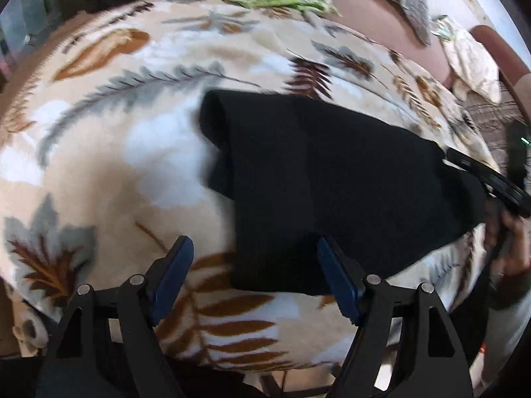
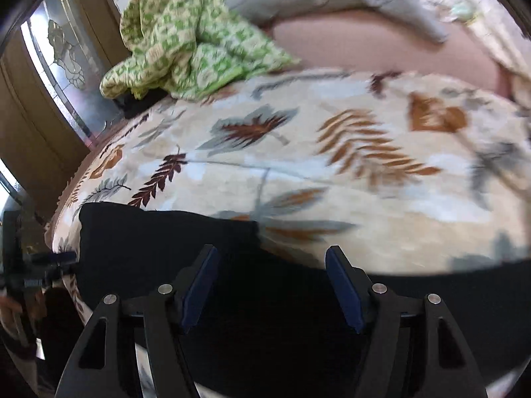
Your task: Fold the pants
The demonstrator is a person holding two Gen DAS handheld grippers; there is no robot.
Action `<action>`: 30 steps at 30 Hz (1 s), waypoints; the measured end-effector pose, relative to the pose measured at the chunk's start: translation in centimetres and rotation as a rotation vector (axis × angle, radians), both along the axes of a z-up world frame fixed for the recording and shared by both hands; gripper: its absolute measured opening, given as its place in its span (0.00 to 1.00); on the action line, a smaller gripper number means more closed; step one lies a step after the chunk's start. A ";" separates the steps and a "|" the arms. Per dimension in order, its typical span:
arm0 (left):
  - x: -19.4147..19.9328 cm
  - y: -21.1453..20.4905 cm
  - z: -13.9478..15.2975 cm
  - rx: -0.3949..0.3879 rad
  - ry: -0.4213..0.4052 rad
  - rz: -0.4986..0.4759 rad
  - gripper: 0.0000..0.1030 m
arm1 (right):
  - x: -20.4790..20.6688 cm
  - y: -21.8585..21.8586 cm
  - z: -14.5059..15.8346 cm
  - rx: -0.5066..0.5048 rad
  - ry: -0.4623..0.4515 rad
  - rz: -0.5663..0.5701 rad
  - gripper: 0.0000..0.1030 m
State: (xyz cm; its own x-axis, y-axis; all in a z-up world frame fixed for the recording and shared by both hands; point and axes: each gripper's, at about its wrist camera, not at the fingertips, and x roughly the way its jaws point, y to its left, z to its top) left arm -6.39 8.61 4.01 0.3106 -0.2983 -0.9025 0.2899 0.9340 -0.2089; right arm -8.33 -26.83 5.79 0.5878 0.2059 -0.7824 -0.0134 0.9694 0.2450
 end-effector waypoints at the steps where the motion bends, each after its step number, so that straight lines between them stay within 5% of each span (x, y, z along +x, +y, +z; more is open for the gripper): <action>1: -0.2 -0.2 -0.1 -0.006 -0.002 -0.007 0.75 | 0.8 0.4 -0.5 0.009 0.015 0.017 0.64; 2: -0.3 -0.4 -0.1 -0.006 -0.012 -0.020 0.64 | 1.5 1.0 -1.0 0.024 0.030 0.047 0.46; 3: -0.4 -0.6 -0.1 -0.010 -0.019 -0.043 0.54 | 1.7 1.2 -1.5 0.031 0.037 0.068 0.18; 4: -0.6 -1.0 0.0 -0.018 -0.019 -0.068 0.33 | 1.9 1.5 -1.7 0.023 0.040 0.077 0.14; 7: -0.5 -1.4 0.9 -0.030 -0.037 -0.102 0.12 | 1.8 1.5 -1.5 0.019 0.008 0.061 0.10; 17: 2.7 -1.6 6.2 -0.024 -0.203 -0.130 0.09 | 1.0 -0.1 0.5 0.119 -0.078 0.011 0.07; 24: 3.8 -1.2 2.4 0.022 -0.113 -0.119 0.10 | 1.0 0.3 -0.3 0.126 -0.048 0.011 0.08; 28: 3.5 0.0 2.9 0.029 -0.128 -0.061 0.30 | 1.0 0.6 -1.1 0.055 -0.001 -0.005 0.29; 30: 3.3 0.8 3.7 0.027 -0.157 -0.048 0.45 | 0.0 0.6 0.0 0.013 -0.048 -0.012 0.43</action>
State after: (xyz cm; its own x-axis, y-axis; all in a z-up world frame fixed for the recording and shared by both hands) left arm -3.11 9.38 7.73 0.4348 -0.2927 -0.8517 0.3615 0.9229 -0.1326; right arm -8.32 -26.21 5.83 0.6268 0.2091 -0.7506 -0.0142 0.9662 0.2573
